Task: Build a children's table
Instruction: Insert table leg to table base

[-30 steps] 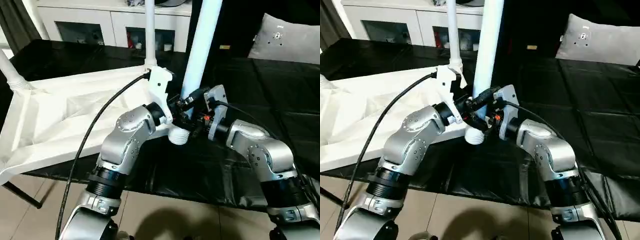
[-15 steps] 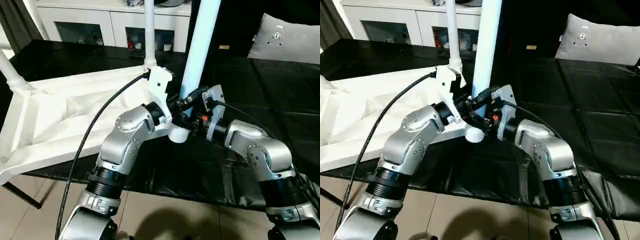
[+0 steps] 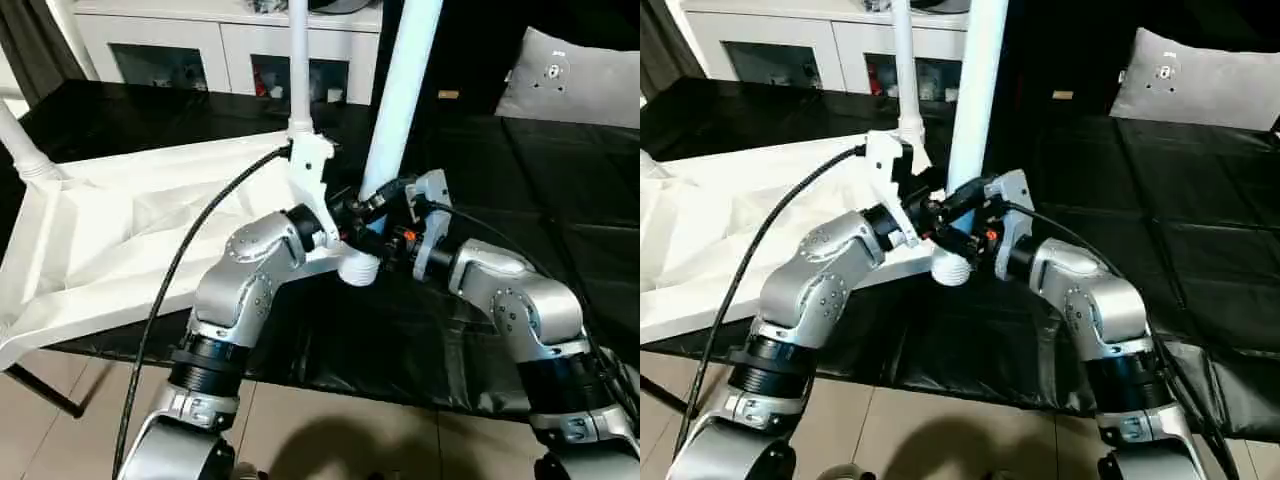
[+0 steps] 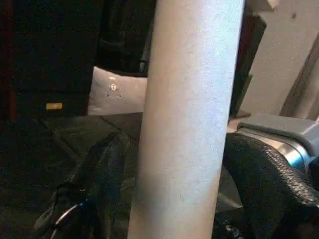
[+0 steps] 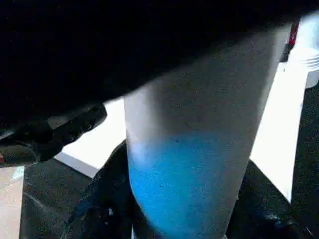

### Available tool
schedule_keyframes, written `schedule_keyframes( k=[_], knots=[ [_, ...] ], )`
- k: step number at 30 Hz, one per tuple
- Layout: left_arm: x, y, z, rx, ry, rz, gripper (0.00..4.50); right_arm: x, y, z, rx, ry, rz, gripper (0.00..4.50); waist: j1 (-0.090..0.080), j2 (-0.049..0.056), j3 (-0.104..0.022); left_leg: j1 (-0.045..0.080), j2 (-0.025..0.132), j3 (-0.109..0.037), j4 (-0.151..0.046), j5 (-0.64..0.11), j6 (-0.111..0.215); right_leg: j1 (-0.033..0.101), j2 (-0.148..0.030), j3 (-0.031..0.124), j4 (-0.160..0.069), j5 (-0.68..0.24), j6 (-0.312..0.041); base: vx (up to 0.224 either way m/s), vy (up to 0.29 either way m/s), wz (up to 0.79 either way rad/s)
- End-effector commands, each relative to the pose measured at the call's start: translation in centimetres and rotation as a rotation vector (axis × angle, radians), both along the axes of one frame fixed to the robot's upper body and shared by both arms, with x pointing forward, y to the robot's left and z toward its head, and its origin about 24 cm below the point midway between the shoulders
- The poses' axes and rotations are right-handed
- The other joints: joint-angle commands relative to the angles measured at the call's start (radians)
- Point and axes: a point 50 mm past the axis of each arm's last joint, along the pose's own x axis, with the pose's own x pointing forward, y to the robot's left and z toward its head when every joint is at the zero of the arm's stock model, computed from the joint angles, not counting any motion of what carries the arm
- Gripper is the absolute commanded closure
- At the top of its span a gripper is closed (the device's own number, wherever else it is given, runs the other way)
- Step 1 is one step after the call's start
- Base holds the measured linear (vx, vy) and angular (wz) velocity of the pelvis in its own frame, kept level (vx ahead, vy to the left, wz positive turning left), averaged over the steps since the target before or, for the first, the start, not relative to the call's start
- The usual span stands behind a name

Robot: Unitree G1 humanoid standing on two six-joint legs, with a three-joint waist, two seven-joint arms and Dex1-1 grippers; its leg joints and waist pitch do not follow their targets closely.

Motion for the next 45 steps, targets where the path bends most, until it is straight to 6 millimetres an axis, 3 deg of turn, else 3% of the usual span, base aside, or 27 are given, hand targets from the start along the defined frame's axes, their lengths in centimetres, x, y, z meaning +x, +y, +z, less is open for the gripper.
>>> schedule_keyframes(
  k=[1, 9, 14, 19, 26, 30, 34, 36, 38, 40, 41, 42, 45],
  knots=[
    [-1.0, -1.2, 2.2, -0.089, -0.064, -0.088, 1.05, 0.2, 0.2, -0.4, -0.020, 0.025, -0.006, 2.62, 0.001, -0.011, -0.079, -0.001, 0.004, 0.007, -0.054, -0.096, 0.043, 0.072, -0.043, 0.038, -0.064, -0.132, -0.191, 0.000, 0.000, 0.00],
    [-1.0, -0.8, 3.1, -0.280, 0.036, -0.129, 1.05, 0.2, 0.5, -0.6, -0.027, 0.025, -0.001, 2.62, 0.002, -0.005, -0.079, 0.000, 0.006, 0.005, -0.054, -0.099, 0.045, 0.073, -0.044, 0.037, -0.064, -0.130, -0.199, 0.000, 0.000, 0.00],
    [-1.1, -0.8, 3.3, -0.346, 0.096, -0.175, 1.05, 0.0, 0.7, -0.8, -0.036, 0.024, 0.019, 2.62, 0.000, -0.008, -0.076, -0.001, 0.002, 0.007, -0.054, -0.114, 0.044, 0.073, -0.040, 0.036, -0.069, -0.150, -0.197, 0.000, 0.000, 0.00],
    [-1.4, -1.2, 2.5, -0.274, 0.105, -0.195, 1.05, -0.2, 0.9, -0.9, -0.040, 0.023, 0.031, 2.62, 0.000, -0.008, -0.078, 0.000, 0.005, 0.005, -0.055, -0.105, 0.047, 0.073, -0.040, 0.036, -0.070, -0.155, -0.178, 0.000, 0.000, 0.00],
    [-2.9, -1.5, 2.9, -0.293, 0.103, -0.329, 1.05, -0.2, 0.8, -1.0, -0.046, 0.022, 0.032, 2.62, -0.001, -0.010, -0.077, -0.001, 0.004, 0.006, -0.054, -0.104, 0.045, 0.073, -0.041, 0.036, -0.067, -0.153, -0.184, 0.000, 0.000, 0.00],
    [-3.1, -0.7, 2.9, -0.291, 0.080, -0.350, 1.05, 0.0, 0.4, -0.8, -0.039, 0.002, -0.003, 2.62, -0.002, -0.010, -0.075, 0.001, 0.004, 0.007, -0.055, -0.110, 0.046, 0.069, -0.039, 0.036, -0.071, -0.176, -0.176, 0.000, 0.000, 0.00],
    [-2.0, 1.0, 2.7, -0.241, 0.056, -0.239, 1.05, 0.3, -0.5, -0.6, -0.015, -0.015, -0.067, 2.62, -0.003, -0.012, -0.075, 0.002, 0.004, 0.007, -0.057, -0.117, 0.036, 0.067, -0.040, 0.037, -0.072, -0.204, -0.160, 0.000, 0.000, 0.00],
    [-0.8, 2.7, 2.1, -0.140, 0.039, -0.134, 1.05, 0.6, -1.5, -0.7, -0.016, -0.019, -0.146, 2.62, -0.002, -0.010, -0.077, 0.005, 0.005, 0.006, -0.057, -0.102, 0.031, 0.066, -0.038, 0.038, -0.069, -0.183, -0.153, 0.000, 0.000, 0.00],
    [0.2, 4.5, 0.4, 0.071, 0.033, -0.042, 1.05, 0.8, -2.5, -0.7, -0.006, -0.029, -0.212, 2.62, -0.006, -0.010, -0.076, 0.004, 0.002, 0.006, -0.058, -0.112, 0.027, 0.066, -0.036, 0.037, -0.070, -0.193, -0.132, 0.000, 0.000, 0.00],
    [0.2, 4.5, 0.4, 0.071, 0.033, -0.042, 1.05, 0.8, -2.5, -0.7, -0.006, -0.029, -0.212, 2.62, -0.010, -0.010, -0.076, 0.002, 0.000, 0.004, -0.060, -0.110, 0.020, 0.070, -0.037, 0.037, -0.070, -0.208, -0.113, 0.000, 0.000, 0.00],
    [0.8, 5.4, -1.2, 0.278, 0.005, 0.012, 1.05, 0.9, -3.1, -0.7, -0.013, -0.039, -0.257, 2.62, -0.006, -0.006, -0.078, 0.005, 0.001, 0.004, -0.059, -0.105, 0.017, 0.067, -0.038, 0.037, -0.073, -0.209, -0.110, 0.000, 0.000, 0.00],
    [0.8, 5.4, -1.3, 0.286, 0.004, 0.013, 1.05, 0.9, -3.1, -0.8, -0.014, -0.039, -0.259, 2.62, -0.008, -0.006, -0.077, 0.007, 0.002, 0.004, -0.060, -0.105, 0.020, 0.062, -0.037, 0.038, -0.074, -0.205, -0.107, 0.000, 0.000, 0.00],
    [1.6, 6.8, -3.8, 0.579, -0.041, 0.030, 1.05, 0.9, -3.9, -1.3, -0.047, -0.022, -0.334, 2.62, -0.009, -0.005, -0.080, 0.007, -0.002, 0.005, -0.059, -0.092, 0.010, 0.065, -0.036, 0.039, -0.066, -0.167, -0.111, 0.000, 0.000, 0.00]
  ],
)
